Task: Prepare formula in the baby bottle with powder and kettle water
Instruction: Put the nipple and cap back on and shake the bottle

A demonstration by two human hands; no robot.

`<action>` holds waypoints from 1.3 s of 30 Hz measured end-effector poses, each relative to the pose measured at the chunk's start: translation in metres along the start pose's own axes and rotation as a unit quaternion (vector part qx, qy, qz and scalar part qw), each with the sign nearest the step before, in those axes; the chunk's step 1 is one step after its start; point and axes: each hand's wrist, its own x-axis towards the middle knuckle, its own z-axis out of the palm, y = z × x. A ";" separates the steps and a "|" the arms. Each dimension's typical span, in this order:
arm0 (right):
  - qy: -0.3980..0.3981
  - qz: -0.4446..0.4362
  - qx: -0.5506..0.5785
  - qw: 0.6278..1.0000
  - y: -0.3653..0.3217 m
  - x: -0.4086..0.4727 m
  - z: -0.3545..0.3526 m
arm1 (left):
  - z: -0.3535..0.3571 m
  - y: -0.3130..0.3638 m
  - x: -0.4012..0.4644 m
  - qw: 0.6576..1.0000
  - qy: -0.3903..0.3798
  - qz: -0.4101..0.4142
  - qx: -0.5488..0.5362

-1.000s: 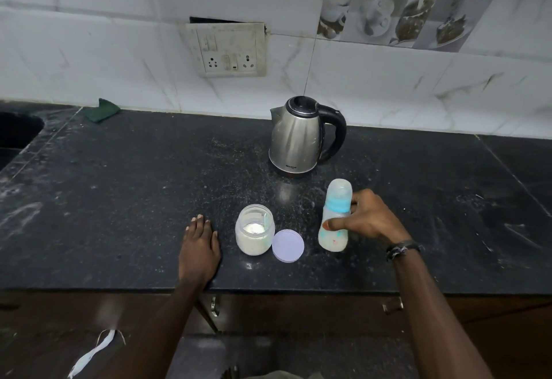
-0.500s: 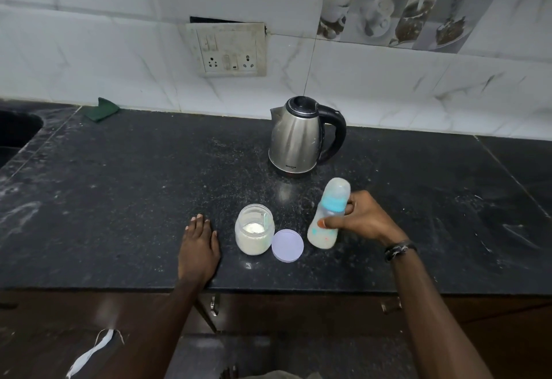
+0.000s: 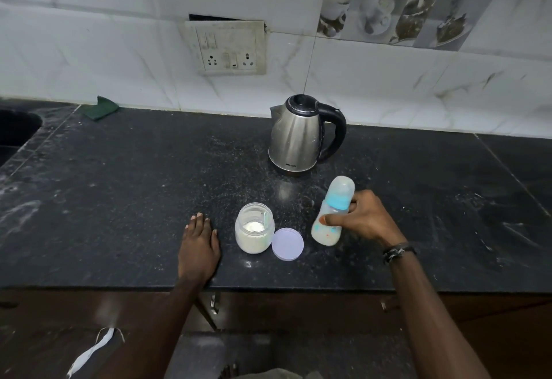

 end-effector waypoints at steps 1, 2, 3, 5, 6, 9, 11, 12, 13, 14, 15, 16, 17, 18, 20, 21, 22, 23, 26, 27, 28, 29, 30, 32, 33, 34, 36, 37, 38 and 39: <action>0.014 0.007 -0.018 1.000 0.001 0.003 -0.002 | 0.000 0.001 -0.001 1.000 -0.003 -0.004 0.000; 0.016 0.014 -0.050 0.999 0.000 0.002 -0.002 | 0.000 0.001 -0.002 1.000 -0.004 -0.004 0.001; 0.001 0.014 -0.057 0.998 -0.002 0.000 -0.002 | -0.001 0.000 -0.002 1.000 -0.004 -0.003 0.001; -0.037 -0.002 -0.008 0.999 -0.001 0.000 0.000 | -0.002 0.000 -0.001 1.000 -0.002 0.001 0.000; -0.024 0.001 0.009 1.000 -0.001 -0.001 0.000 | -0.003 0.001 0.000 1.000 -0.002 0.001 0.000; 0.018 0.020 -0.047 0.999 -0.002 0.003 -0.001 | -0.002 0.003 -0.002 1.000 -0.005 -0.006 0.002; -0.015 0.019 -0.047 0.999 -0.004 -0.001 0.001 | -0.004 0.002 -0.002 1.000 -0.003 -0.005 0.004; -0.023 0.012 -0.017 1.000 -0.002 -0.001 0.003 | -0.004 0.002 -0.001 1.000 -0.001 -0.003 0.003; -0.010 0.013 0.003 1.000 -0.002 -0.001 0.004 | -0.005 0.002 -0.001 1.000 -0.001 -0.002 0.001; 0.015 0.016 0.013 1.000 -0.003 -0.001 0.004 | -0.005 0.003 0.000 1.000 -0.001 -0.002 0.001; 0.037 0.022 -0.001 0.999 -0.003 0.001 0.004 | -0.004 0.003 -0.001 1.000 -0.003 -0.004 0.001; 0.048 0.031 -0.027 0.998 -0.003 0.002 0.003 | -0.003 0.003 -0.002 1.000 -0.005 -0.006 0.001; 0.039 0.032 -0.044 0.998 -0.004 0.000 0.004 | -0.003 0.003 -0.002 1.000 -0.005 -0.006 0.001; 0.018 0.026 -0.034 0.999 -0.005 -0.001 0.004 | -0.004 0.002 -0.002 1.000 -0.004 -0.005 0.001; 0.013 0.025 0.002 1.000 -0.004 -0.001 0.005 | -0.005 0.003 -0.001 1.000 -0.003 -0.004 0.001; 0.031 0.032 0.000 0.999 -0.005 -0.001 0.004 | -0.004 0.003 -0.001 1.000 -0.004 -0.004 0.002; 0.047 0.041 -0.017 0.998 -0.005 0.001 0.003 | -0.003 0.003 -0.001 1.000 -0.004 -0.003 0.002; 0.048 0.052 -0.046 0.996 -0.006 0.001 0.002 | -0.002 0.003 -0.002 1.000 -0.002 -0.004 0.001; -0.009 0.031 -0.008 0.999 -0.006 -0.001 0.003 | -0.003 0.002 -0.001 1.000 0.008 -0.001 -0.001; -0.004 0.034 0.003 0.999 -0.006 -0.001 0.003 | -0.003 0.003 -0.001 1.000 0.011 0.002 -0.001; 0.014 0.034 -0.001 0.999 -0.007 -0.001 0.004 | -0.003 0.003 -0.001 1.000 0.011 0.003 -0.001; 0.026 0.047 -0.020 0.998 -0.007 0.001 0.003 | -0.002 0.003 -0.001 1.000 0.009 0.002 -0.003; 0.025 0.054 -0.046 0.997 -0.008 0.001 0.002 | -0.001 0.002 -0.002 1.000 0.008 0.000 -0.004; -0.012 0.044 -0.038 0.998 -0.009 -0.002 0.004 | 0.000 0.000 -0.002 1.000 0.013 -0.002 -0.006; -0.020 0.040 -0.013 0.999 -0.008 -0.002 0.004 | 0.000 0.000 -0.001 1.000 0.016 -0.002 -0.006; -0.013 0.043 -0.006 0.999 -0.008 -0.002 0.005 | 0.001 0.000 0.000 1.000 0.017 0.000 -0.006; 0.016 0.064 -0.050 0.997 -0.008 -0.001 0.006 | 0.002 0.002 -0.001 1.000 0.013 -0.002 -0.007; 0.019 0.073 -0.083 0.994 -0.009 -0.003 0.006 | 0.002 0.001 -0.001 1.000 0.013 -0.003 -0.006; 0.009 0.073 -0.083 0.994 -0.008 -0.004 0.008 | 0.001 0.001 -0.002 1.000 0.013 -0.003 -0.006; -0.012 0.060 -0.061 0.996 -0.008 -0.004 0.010 | 0.001 0.000 -0.001 1.000 0.015 -0.003 -0.007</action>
